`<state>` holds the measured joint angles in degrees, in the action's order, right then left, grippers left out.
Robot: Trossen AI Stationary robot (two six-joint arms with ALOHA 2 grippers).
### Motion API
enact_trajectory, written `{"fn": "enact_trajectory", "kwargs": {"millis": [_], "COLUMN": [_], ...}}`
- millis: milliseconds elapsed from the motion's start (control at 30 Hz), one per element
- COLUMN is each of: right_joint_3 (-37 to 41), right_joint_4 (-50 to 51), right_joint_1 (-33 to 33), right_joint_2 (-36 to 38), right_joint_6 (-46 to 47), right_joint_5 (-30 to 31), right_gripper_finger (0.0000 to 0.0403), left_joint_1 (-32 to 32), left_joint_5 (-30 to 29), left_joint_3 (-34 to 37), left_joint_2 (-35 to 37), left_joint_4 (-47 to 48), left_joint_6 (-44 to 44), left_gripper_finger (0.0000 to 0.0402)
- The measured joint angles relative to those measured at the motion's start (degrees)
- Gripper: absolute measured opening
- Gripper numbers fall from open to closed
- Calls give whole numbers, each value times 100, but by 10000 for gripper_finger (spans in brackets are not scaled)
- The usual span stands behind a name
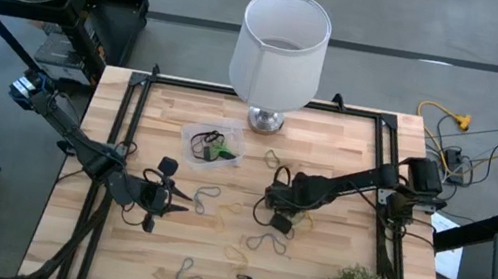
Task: Pick and place rubber bands into bin
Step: Put the green rubber band into the transparent bin
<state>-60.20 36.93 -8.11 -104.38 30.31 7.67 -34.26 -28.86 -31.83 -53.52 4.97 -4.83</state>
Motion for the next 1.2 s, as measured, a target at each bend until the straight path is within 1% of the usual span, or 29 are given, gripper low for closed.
{"fn": "enact_trajectory", "kwargs": {"millis": [133, 400, 500, 633, 733, 800, 900, 1033, 1200], "right_joint_3": [-93, -561, -729, -957, -1111, -1175, -1245, -1285, -1341], "right_joint_4": [82, 76, 62, 9, -61, -228, -603, -1352, -2411], "right_joint_1": [-97, -382, -552, -797, -961, -1048, -1111, -1085, -889], "right_joint_2": [0, 4, 4, 7, 7, 11, 11, 13, 13], "right_joint_6": [-249, -824, -1172, -1585, -1948, -2235, -2710, -3413, -4276], "right_joint_5": [258, 975, 1255, 1820, 2357, 2634, 2812, 2854, 2855], "right_gripper_finger": [8, 8, 8, 8, 8, 8, 8, 8, 8], "left_joint_1": [0, 0, 0, 0, 0, 0, 0, 0, 0], "left_joint_5": [-1, -1, 0, -2, -2, -1, -1, -2, -2], "left_joint_3": [0, 0, 0, 0, 0, 0, 0, 0, 0], "left_joint_2": [0, 0, 0, 0, 0, 0, 0, 0, 0], "left_joint_4": [0, 0, 0, 0, 0, 0, 0, 0, 0], "left_joint_6": [1, 1, 1, -1, -1, -1, -1, -3, -3], "left_gripper_finger": [100, 100, 100, 100, 100, 100, 100, 100, 100]}}
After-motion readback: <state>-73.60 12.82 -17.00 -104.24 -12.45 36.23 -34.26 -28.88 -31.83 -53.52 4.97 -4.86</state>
